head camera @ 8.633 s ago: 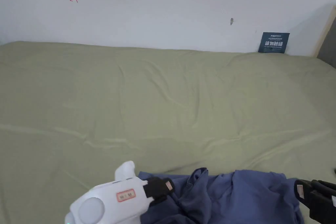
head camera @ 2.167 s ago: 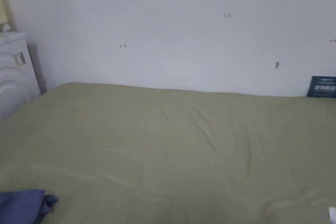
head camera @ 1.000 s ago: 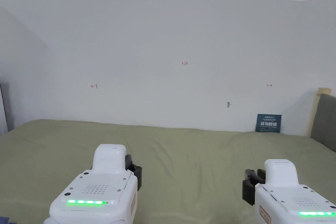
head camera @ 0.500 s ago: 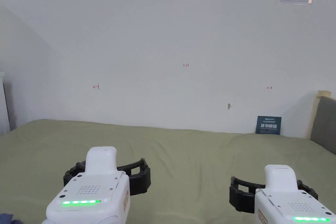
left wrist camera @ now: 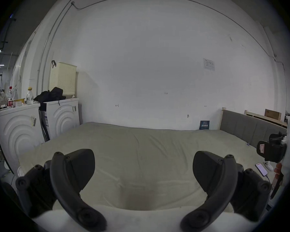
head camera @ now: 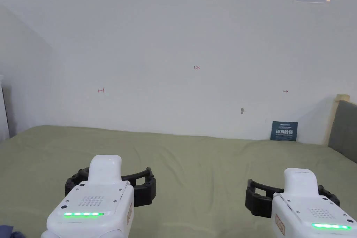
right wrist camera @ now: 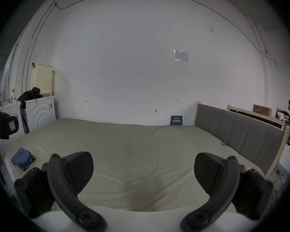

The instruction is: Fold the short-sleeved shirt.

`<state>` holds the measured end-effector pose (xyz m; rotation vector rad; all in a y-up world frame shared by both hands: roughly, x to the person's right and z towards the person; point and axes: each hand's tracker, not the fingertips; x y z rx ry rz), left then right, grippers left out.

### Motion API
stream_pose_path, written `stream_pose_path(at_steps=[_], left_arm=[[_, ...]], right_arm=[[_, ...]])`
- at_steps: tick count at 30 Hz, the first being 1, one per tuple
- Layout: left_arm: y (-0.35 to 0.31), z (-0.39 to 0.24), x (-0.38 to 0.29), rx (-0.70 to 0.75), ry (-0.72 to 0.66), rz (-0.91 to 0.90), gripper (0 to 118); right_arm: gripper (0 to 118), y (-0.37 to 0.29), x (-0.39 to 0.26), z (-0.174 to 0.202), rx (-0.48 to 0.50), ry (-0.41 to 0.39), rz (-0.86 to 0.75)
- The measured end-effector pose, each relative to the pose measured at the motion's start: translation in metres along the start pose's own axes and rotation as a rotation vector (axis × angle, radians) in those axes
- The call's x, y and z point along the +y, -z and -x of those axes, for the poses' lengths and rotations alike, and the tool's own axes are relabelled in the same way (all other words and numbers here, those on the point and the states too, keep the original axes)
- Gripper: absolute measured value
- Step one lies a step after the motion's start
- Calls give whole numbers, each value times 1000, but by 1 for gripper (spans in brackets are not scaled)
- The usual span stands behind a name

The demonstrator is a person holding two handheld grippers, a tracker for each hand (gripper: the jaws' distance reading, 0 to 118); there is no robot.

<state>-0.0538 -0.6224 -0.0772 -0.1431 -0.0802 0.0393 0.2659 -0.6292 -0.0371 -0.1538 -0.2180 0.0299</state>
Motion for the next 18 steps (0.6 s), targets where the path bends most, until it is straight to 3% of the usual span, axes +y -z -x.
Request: stream_pose_path(at_steps=[18], left_arm=[[8,1,-6,11,29,-6,118]], right_arm=[[117,1,-1,-4,-9,18,-36]])
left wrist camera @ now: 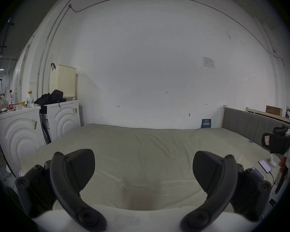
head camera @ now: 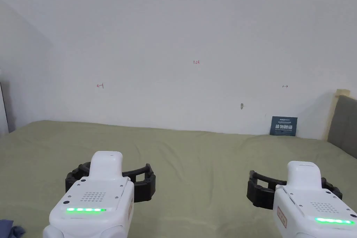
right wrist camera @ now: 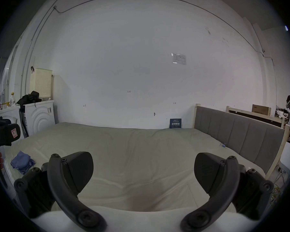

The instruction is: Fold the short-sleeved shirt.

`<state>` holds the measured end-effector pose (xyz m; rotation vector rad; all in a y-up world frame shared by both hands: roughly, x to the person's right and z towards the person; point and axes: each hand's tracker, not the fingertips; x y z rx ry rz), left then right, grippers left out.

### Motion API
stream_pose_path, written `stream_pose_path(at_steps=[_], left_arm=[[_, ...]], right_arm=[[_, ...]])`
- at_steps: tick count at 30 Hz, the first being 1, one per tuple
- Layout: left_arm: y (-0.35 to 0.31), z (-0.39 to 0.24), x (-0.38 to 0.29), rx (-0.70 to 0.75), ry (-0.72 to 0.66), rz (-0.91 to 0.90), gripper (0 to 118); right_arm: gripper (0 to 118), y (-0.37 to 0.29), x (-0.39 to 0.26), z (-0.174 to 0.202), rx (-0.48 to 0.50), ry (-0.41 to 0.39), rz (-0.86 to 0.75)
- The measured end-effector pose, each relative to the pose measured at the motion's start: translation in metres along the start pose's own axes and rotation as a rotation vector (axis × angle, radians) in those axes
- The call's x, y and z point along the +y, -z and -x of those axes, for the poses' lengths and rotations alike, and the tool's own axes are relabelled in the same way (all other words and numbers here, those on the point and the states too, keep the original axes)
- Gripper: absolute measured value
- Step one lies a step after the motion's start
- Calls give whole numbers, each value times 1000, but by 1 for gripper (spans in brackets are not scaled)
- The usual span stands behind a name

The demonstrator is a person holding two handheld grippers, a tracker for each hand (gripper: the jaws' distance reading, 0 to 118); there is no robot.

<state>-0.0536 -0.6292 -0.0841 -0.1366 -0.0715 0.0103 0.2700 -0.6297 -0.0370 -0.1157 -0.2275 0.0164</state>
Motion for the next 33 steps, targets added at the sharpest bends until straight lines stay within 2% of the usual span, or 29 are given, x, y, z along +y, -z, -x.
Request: stream_pose_path(at_steps=[21,24,27,33], left_arm=[[11,0,-8,-5,-9,35,118],[13,0,-6,-6,-7,32,118],[15,-1,-3,-13,-3,29,118],[19,-1,3,-18,0,29,118]], right_arm=[[117,5,-6,6,28,7,-9],[118,7,-7,3,26,46,-23],[118,9,-5,-3,70,96,-41],[118,13,6,-4,79,62,-29]])
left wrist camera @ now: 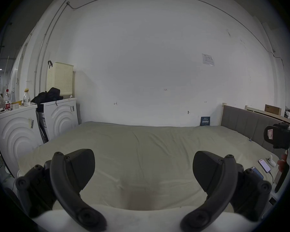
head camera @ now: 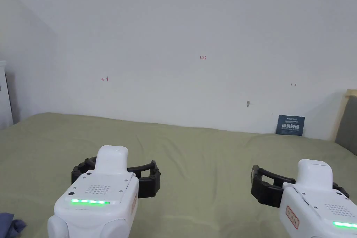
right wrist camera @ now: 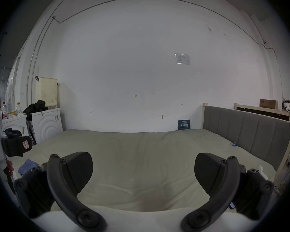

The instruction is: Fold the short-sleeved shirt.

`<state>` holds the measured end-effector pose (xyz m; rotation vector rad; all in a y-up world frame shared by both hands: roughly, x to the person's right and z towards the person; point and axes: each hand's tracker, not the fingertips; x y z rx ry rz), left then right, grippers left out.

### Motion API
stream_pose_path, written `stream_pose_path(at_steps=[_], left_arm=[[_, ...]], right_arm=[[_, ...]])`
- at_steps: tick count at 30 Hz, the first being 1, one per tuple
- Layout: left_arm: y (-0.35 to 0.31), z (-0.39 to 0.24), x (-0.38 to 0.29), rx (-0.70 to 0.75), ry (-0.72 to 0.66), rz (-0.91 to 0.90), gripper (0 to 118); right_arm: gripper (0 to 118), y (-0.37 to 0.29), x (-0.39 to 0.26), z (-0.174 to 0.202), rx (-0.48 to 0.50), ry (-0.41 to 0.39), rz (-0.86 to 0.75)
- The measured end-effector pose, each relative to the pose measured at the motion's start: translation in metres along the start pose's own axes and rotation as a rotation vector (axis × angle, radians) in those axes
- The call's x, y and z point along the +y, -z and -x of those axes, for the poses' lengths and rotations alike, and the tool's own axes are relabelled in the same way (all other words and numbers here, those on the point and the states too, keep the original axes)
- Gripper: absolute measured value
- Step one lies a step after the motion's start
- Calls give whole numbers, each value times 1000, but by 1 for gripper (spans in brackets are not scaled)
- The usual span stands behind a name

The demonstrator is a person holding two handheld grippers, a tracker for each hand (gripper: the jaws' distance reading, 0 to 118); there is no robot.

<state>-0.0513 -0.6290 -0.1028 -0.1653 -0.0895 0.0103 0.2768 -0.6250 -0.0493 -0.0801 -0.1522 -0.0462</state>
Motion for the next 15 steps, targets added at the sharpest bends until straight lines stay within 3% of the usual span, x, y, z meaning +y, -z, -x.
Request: stream_pose_path(at_steps=[15], left_arm=[[9,4,4,3,-11,18,118]], right_arm=[[118,18,15,-8,8,45,183]])
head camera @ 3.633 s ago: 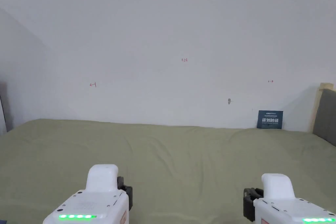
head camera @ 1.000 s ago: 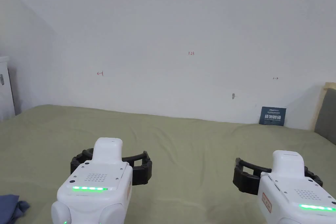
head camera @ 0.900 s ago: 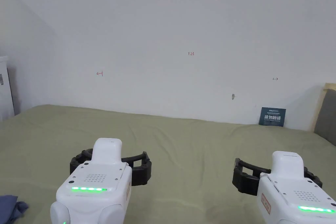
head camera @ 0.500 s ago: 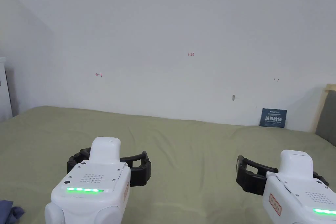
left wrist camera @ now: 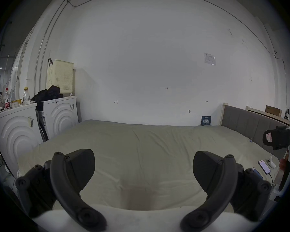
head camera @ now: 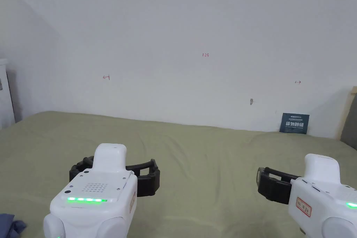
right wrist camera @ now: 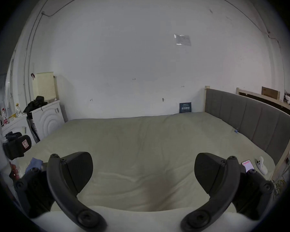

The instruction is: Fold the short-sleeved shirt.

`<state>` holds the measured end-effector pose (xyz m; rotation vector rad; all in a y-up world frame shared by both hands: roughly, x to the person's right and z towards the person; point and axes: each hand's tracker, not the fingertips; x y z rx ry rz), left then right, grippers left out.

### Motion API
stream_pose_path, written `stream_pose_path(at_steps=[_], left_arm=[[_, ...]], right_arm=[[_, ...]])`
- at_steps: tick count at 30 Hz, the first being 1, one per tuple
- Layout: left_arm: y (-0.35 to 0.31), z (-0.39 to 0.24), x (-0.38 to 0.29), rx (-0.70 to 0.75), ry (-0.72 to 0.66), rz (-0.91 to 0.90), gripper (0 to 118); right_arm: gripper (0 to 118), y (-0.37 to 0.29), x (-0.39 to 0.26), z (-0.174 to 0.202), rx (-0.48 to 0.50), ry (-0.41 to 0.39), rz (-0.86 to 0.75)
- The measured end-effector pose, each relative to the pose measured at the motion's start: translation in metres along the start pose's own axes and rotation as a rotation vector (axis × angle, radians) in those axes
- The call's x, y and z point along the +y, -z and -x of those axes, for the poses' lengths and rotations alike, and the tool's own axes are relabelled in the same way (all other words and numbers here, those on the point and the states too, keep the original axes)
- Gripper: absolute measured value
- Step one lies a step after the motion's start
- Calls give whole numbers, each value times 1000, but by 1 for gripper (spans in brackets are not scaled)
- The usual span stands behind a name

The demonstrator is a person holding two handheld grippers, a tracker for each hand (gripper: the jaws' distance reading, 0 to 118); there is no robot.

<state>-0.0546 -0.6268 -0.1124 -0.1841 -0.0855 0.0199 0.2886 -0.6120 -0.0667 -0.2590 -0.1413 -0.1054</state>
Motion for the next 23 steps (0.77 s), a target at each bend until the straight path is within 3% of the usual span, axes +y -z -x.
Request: stream_pose_path(at_steps=[12,16,21,23], left_arm=[[0,2,2,-1,-10,-1,118],[-1,1,2,-3,-6,0,118],[-2,1,2,-4,-1,-1,118],[-2,1,2,-4,1,1,118]], right_arm=[[118,-3,11,-8,-14,9,-19],[118,-7,8,2,-115,-57,-7],[118,-6,7,-9,-19,29,-7],[118,-15,8,-3,-26,22,-27]])
